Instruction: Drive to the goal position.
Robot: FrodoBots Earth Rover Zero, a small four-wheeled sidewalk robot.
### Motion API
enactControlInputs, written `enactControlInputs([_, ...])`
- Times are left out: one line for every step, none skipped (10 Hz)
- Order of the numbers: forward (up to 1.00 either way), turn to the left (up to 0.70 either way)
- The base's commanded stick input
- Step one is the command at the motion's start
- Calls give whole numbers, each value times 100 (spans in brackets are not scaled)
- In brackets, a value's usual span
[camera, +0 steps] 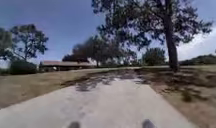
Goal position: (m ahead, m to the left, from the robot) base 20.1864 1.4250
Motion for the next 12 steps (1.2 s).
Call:
enactControlInputs([100,0])
enactControlInputs([100,0])
enactControlInputs([100,0])
enactControlInputs([100,0])
enactControlInputs([100,0])
enactControlInputs([100,0])
enactControlInputs([100,-40])
enactControlInputs([100,-40])
enactControlInputs([100,-40])
enactControlInputs([100,-40])
enactControlInputs([100,-40])
enactControlInputs([100,0])
